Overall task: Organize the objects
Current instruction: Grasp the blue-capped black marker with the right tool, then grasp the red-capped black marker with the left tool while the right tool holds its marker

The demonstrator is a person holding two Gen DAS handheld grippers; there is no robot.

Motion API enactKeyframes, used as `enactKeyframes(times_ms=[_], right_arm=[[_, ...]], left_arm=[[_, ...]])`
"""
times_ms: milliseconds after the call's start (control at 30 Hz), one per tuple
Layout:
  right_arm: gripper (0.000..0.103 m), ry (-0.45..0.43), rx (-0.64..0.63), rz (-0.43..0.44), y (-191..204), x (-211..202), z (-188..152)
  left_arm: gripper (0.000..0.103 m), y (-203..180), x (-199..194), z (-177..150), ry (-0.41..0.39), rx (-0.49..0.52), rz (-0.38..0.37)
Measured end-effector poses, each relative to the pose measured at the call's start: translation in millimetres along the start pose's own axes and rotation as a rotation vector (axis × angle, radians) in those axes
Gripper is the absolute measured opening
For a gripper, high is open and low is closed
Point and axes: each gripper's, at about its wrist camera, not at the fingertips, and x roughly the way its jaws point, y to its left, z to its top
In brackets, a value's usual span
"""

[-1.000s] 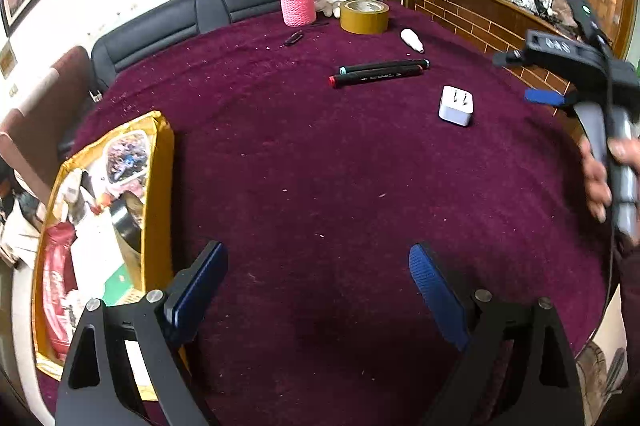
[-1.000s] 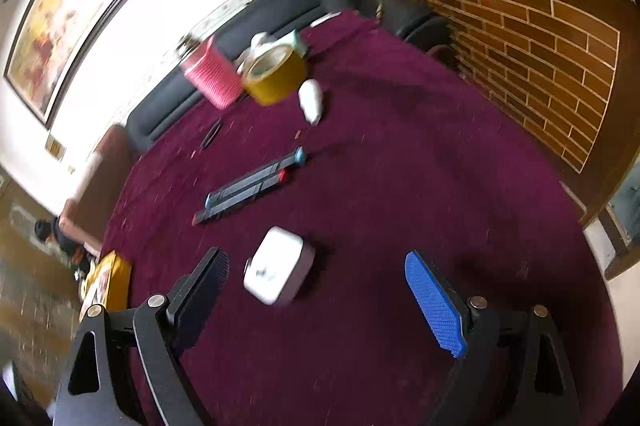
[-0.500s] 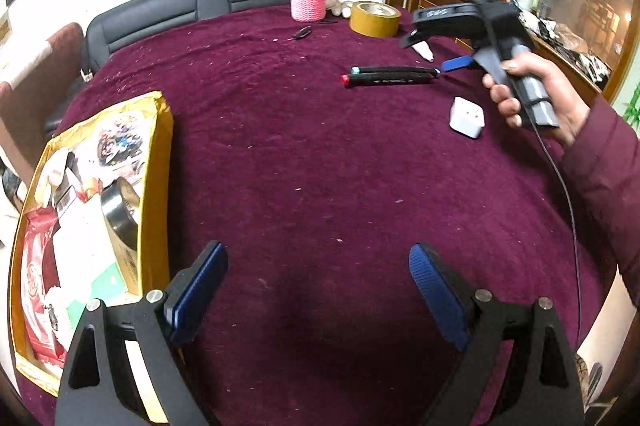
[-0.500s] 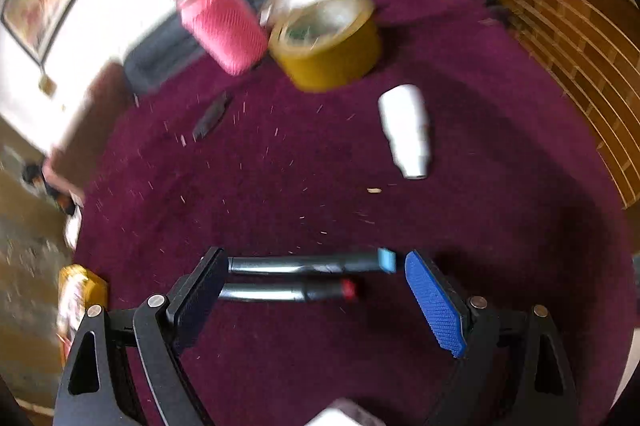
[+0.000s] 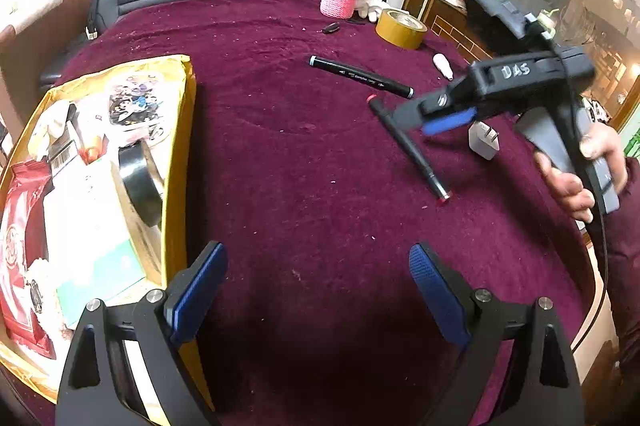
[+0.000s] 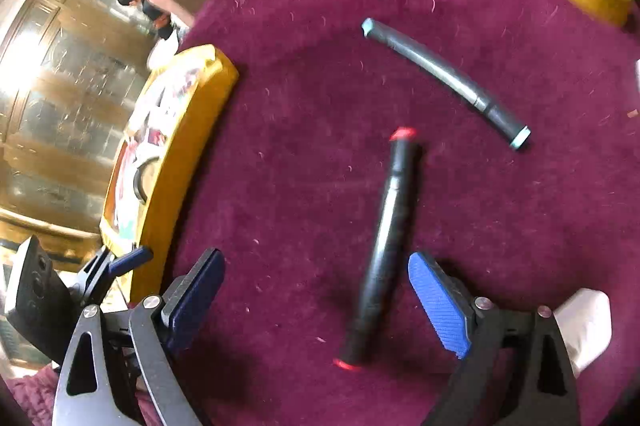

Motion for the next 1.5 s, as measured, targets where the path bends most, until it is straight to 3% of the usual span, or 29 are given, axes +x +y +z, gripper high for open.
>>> enactKeyframes(times_ms=[33,67,133,267,367,467,533,633,700,767,900,1233,1333,1500], right_arm=[[0.096,-0.059,0.002,-0.081,2.5,-10.0,-0.1],[0.096,-0.138,-0.004,-0.216,4.9,-21.2,1.9],[0.096,-0.215,-0.018,-0.398,7.1,-28.9,7.0],[0.096,-0.237,-0.094,-0.637,8.4,-11.6,22.6],[0.095,-0.222,-0.147,-0.692,11.5,9.6,40.7],[0.093,-0.180,-0.149,-0.675,9.2,29.8,64.8],[0.082,-0.150,-0.121,-0.692,1.3,41.7,76.3],[0.038,-0.106,0.041,-0.553,-19.9,39.2,84.4],[0.018,-0.088,0.060,-0.554,-20.3,36.3,81.0],[0.016,-0.073,0.049,-0.578,-16.1,34.0,69.0],[0.016,-0.071,0.080,-0.518,-9.0,20.6,32.0],[0.016,-0.182,0.195,-0.431,-6.6,-17.4,-94.9],[0.016,-0.215,0.200,-0.434,-7.1,-27.6,-122.1],[0.016,-0.243,0.216,-0.416,-9.9,-31.5,-135.7]], left_arm=[[0.092,1.7,-0.2,-0.8,-0.001,-0.008,-0.006],[0.092,2.6,-0.2,-1.4,0.000,-0.017,-0.013],[0.092,4.9,0.8,-3.3,0.007,-0.034,-0.036],[0.092,5.6,-0.4,-9.1,0.014,-0.032,-0.052],[0.092,7.2,-3.2,-10.3,0.012,-0.029,-0.055],[0.092,9.6,-4.4,-10.0,0.013,-0.028,-0.066],[0.092,11.4,-5.2,-10.9,0.014,-0.027,-0.070],[0.092,14.4,-6.6,-10.5,0.010,-0.029,-0.072],[0.092,16.8,-5.9,-7.9,0.006,-0.036,-0.068],[0.092,18.4,-5.2,-5.6,0.006,-0.048,-0.072],[0.092,15.0,1.0,1.0,0.017,-0.060,-0.080],[0.091,-20.7,33.2,34.9,0.006,-0.021,-0.058],[0.092,-41.6,54.8,47.8,-0.017,0.038,0.010],[0.092,-66.0,102.9,66.4,0.047,0.122,0.102]])
